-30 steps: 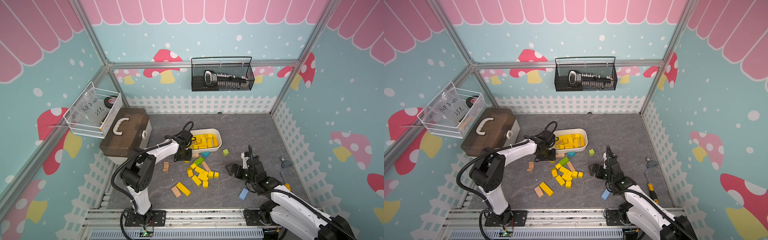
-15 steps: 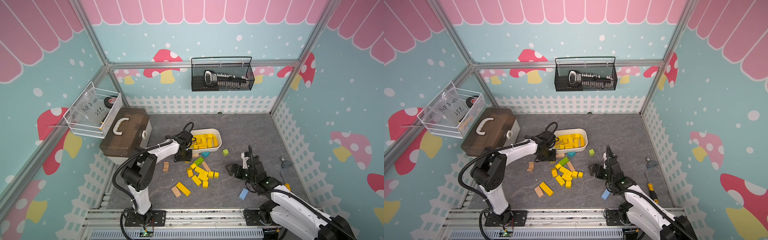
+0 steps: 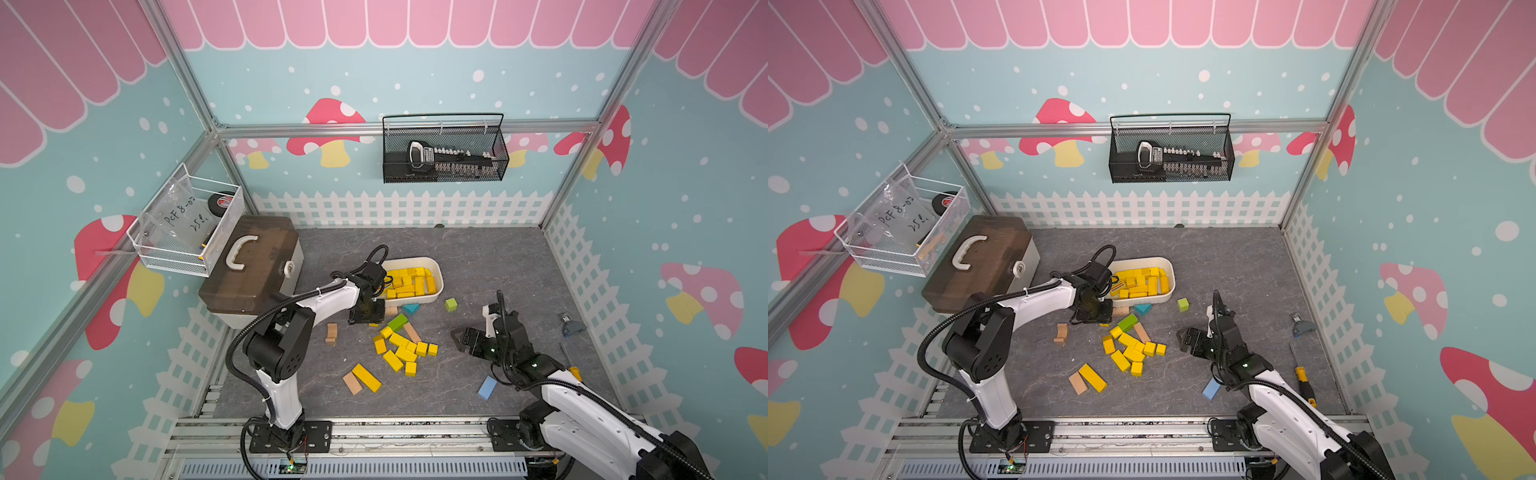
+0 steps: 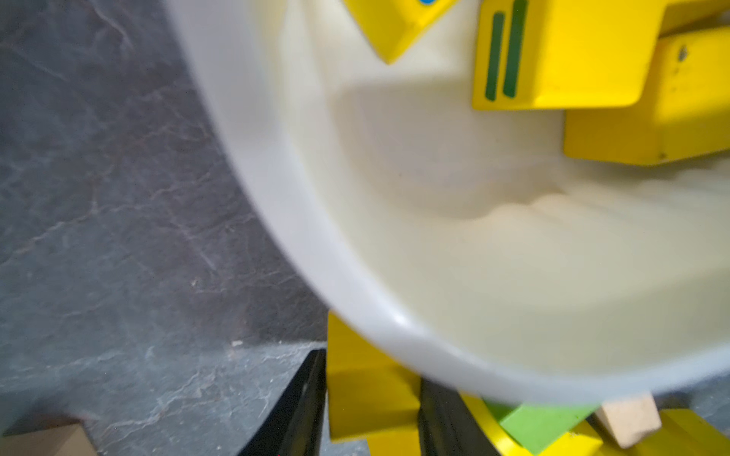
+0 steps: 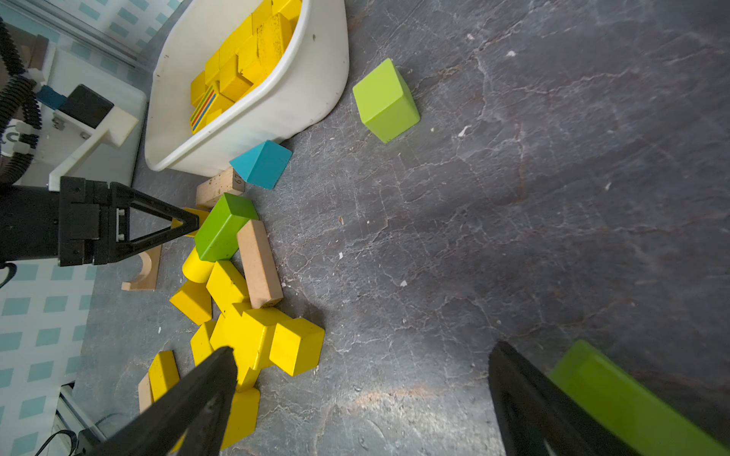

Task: Pick out the yellow building blocks
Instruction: Pick up the building block from the center of the board.

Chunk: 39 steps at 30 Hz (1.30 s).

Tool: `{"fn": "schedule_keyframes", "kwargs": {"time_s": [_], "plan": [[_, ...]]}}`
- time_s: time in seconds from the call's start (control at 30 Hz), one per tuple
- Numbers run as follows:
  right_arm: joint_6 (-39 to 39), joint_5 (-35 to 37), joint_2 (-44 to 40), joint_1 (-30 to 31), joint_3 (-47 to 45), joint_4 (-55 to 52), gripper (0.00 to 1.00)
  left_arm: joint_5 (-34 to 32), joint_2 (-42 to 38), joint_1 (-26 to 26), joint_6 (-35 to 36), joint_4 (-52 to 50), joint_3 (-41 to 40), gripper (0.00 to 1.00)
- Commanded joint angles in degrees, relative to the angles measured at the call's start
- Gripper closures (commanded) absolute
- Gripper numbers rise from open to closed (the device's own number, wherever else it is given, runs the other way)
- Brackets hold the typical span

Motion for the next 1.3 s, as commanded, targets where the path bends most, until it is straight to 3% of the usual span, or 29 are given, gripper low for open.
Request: {"fn": "schedule_keyframes", "kwargs": {"time_s": [0.0,0.43,0.7,1.27], "plan": [[0.78,0.61,-0.7,0.19,0.57,-0.17,0.02,1.09,-0.64,-0.14,0.6,-0.87,0.62,0.63],[0.71,0.51,-0.55,0.17,0.66,-0.17,0.02,3.33,-4.98,-0.14,2.44,-3.77,3.64,0.67],[0.61,0.87,-2.79,0.17,0.03,-1.62,0.02,3.93,-5.13,-0.14,4.34,-8.5,13.11,0.65],[-0.95,0.9,2.69,0.04,2.35,-0.66,0.01,7.18,15.11,0.4,5.62,-15.87,40.25,0.64]]}}
